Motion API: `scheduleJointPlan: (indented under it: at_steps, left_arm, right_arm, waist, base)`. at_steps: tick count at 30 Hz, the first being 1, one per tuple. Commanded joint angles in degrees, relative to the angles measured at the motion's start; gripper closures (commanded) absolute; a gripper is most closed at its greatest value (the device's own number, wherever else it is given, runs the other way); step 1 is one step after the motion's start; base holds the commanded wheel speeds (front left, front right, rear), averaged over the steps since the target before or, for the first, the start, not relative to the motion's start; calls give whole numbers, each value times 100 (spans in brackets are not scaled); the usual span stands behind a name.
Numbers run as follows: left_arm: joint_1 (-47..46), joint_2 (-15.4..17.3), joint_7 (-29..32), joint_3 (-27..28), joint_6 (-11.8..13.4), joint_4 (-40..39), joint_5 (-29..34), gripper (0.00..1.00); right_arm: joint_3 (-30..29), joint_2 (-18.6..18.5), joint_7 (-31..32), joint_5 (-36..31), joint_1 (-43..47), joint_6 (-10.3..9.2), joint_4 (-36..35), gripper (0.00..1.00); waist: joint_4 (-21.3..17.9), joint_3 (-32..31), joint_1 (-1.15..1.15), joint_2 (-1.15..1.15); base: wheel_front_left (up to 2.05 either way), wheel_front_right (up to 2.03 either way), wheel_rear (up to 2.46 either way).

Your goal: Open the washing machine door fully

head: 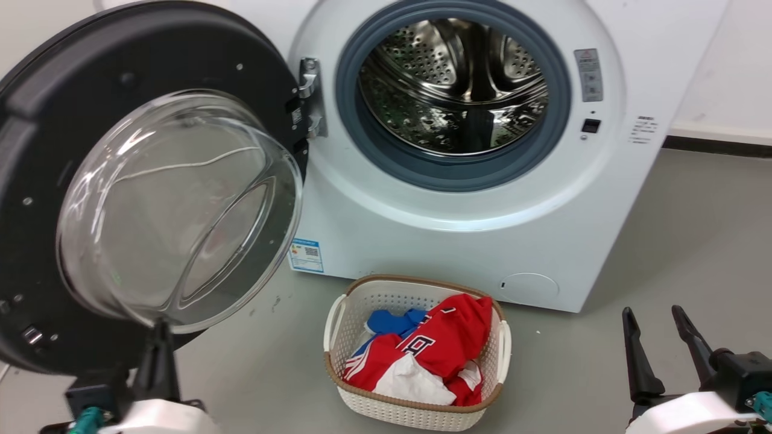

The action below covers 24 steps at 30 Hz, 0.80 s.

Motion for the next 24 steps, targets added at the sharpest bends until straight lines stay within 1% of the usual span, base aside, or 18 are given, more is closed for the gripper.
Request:
scheduleJointPlan:
  at_steps: [1, 2, 3, 4, 5, 6, 7, 12, 19, 24]
  left_arm:
    - [47, -24, 31, -67, 8, -60, 49, 100]
    - [46, -53, 49, -147, -9, -116, 79, 100]
    - [34, -99, 88, -217, -28, -155, 74, 86]
    - [-8, -114, 113, -279, -47, -167, 80, 67]
    - [-59, -130, 127, -330, -71, -163, 89, 50]
    - [-103, -141, 138, -371, -95, -141, 105, 15]
    - [-149, -161, 153, -426, -107, -118, 118, 0]
    - [-340, -184, 227, -585, -194, 58, 168, 0]
    - [-491, -85, 350, -692, -189, 227, 264, 0]
    - [-538, -19, 371, -694, -172, 274, 297, 0]
  right_arm:
    - [18, 4, -39, 9, 24, -2, 19, 0]
    - [25, 5, -44, 7, 7, -2, 43, 0]
    - [35, 5, -43, 7, -22, -2, 64, 0]
    - [41, 4, -32, -3, -77, -2, 92, 0]
    - [55, 5, -24, -9, -108, -2, 121, 0]
    - [84, 5, -26, -22, -108, -1, 140, 0]
    - [91, 6, -23, -19, -123, -2, 159, 0]
    - [142, -76, -16, -25, -193, -2, 237, 0]
    - [303, -144, 28, -45, -195, -2, 235, 0]
    - [363, -206, 22, -6, -260, -2, 259, 0]
  waist:
    - [-112, -23, 0, 0]
    - [-177, -29, 0, 0]
    - [-241, -29, 0, 0]
    - [-300, -26, 0, 0]
    - [-364, -30, 0, 0]
    - [-431, -36, 0, 0]
    - [-500, -40, 0, 0]
    - [-832, -79, 0, 0]
    - [-1260, -84, 0, 0]
    - [-1400, -52, 0, 0]
  base:
    - [0, 0, 0]
    - [0, 0, 0]
    - [0, 0, 0]
    - [0, 0, 0]
    - [0, 0, 0]
    - [0, 0, 0]
    - [0, 0, 0]
    - [0, 0, 0]
    - [0, 0, 0]
    - [0, 0, 0]
